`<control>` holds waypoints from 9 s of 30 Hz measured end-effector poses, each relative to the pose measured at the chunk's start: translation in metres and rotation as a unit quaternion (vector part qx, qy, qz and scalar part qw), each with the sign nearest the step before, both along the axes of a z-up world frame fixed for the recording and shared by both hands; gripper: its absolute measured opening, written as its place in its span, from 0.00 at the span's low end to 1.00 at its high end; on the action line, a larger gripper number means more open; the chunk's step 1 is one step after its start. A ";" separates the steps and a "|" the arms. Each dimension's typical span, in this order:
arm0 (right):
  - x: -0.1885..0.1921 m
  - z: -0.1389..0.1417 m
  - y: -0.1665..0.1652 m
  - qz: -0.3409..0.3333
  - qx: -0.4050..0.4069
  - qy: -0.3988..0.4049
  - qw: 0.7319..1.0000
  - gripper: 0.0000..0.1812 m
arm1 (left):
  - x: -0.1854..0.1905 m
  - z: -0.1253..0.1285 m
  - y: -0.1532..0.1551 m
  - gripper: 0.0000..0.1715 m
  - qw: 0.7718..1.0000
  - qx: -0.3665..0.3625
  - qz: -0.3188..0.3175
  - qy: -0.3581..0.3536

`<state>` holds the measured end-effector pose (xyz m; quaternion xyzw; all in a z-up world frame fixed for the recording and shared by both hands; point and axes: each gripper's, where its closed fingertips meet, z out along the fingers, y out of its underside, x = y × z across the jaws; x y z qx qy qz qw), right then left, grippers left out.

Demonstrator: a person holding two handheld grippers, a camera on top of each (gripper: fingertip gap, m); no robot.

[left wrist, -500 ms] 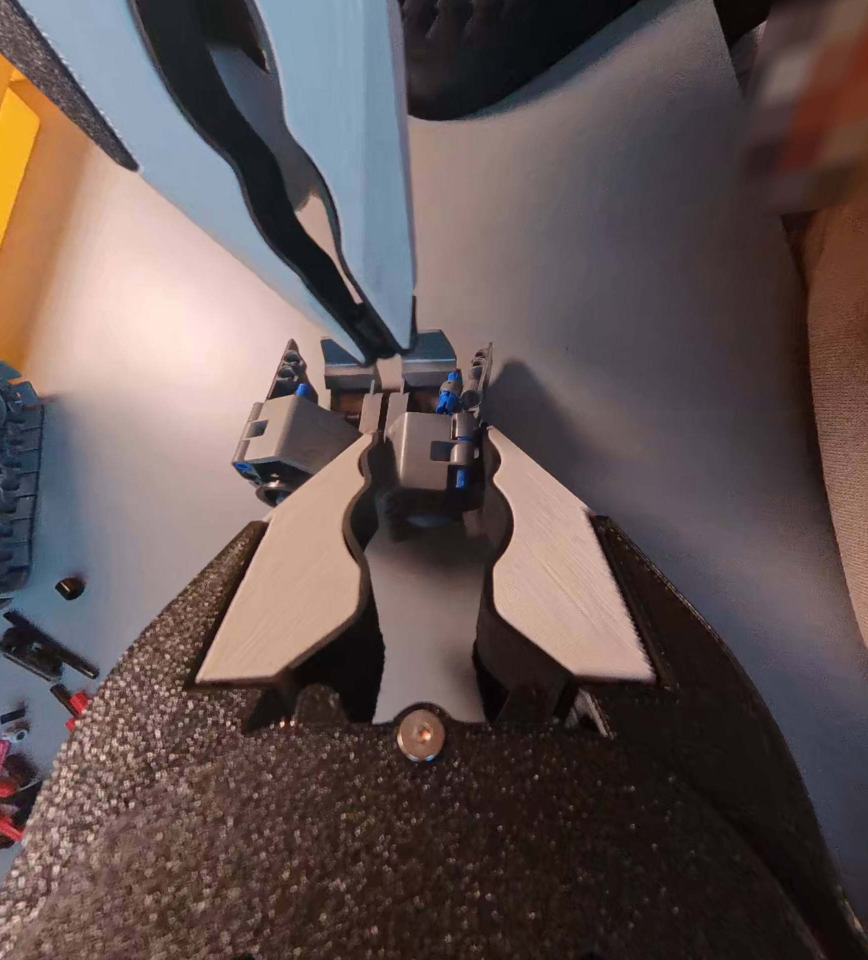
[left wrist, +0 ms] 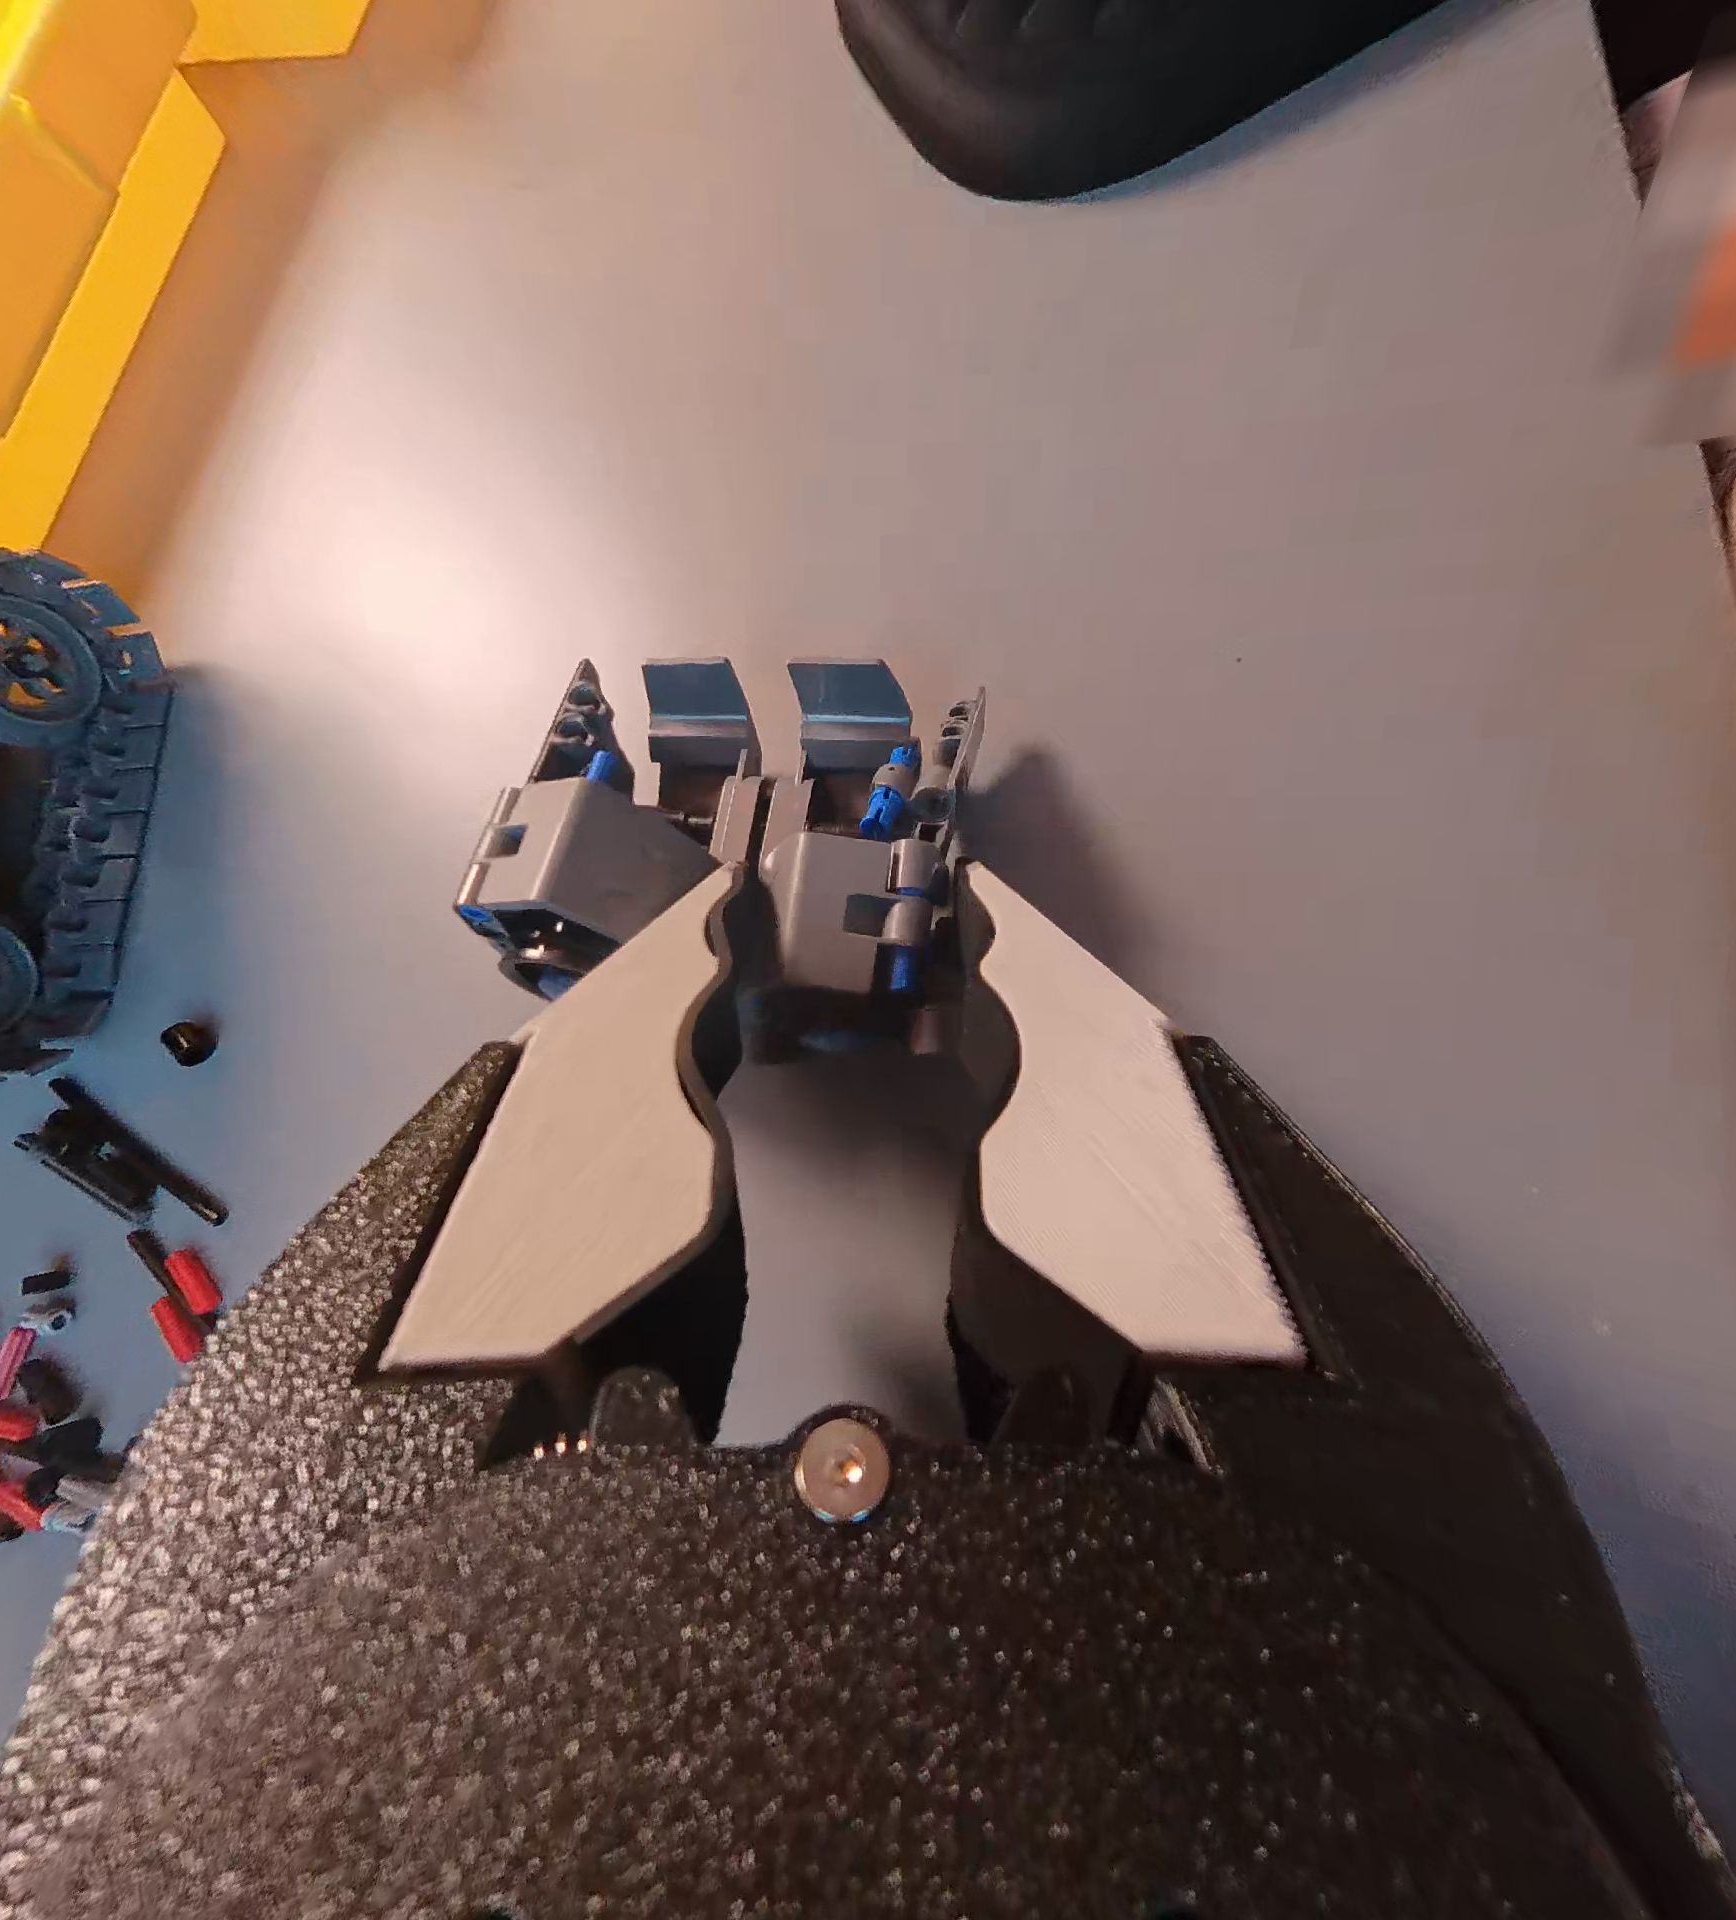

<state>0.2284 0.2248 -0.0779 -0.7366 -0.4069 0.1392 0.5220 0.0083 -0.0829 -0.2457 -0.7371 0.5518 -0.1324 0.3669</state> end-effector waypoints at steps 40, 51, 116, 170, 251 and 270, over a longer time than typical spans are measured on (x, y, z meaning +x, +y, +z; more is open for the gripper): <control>-0.207 -0.105 -0.219 0.383 -0.079 -0.028 0.920 0.23 | -0.018 0.017 -0.008 0.28 0.995 -0.039 -0.029 -0.082; -0.245 -0.115 -0.217 0.398 -0.073 -0.010 0.914 0.20 | -0.091 0.009 0.050 0.21 0.981 -0.059 0.149 -0.106; -0.202 -0.083 -0.240 0.453 -0.018 -0.029 0.891 0.17 | -0.028 0.005 -0.006 0.25 0.993 -0.074 -0.021 -0.088; -0.247 -0.076 -0.272 0.442 0.075 0.085 0.890 0.21 | -0.065 0.065 0.047 0.01 0.890 -0.200 0.164 -0.375; -0.239 -0.062 -0.307 0.504 0.168 0.074 0.844 0.03 | -0.012 0.101 -0.004 0.09 0.858 -0.238 -0.035 -0.455; -0.242 -0.068 -0.302 0.479 0.228 0.033 0.847 0.03 | -0.014 0.102 0.000 0.09 0.832 -0.279 -0.020 -0.479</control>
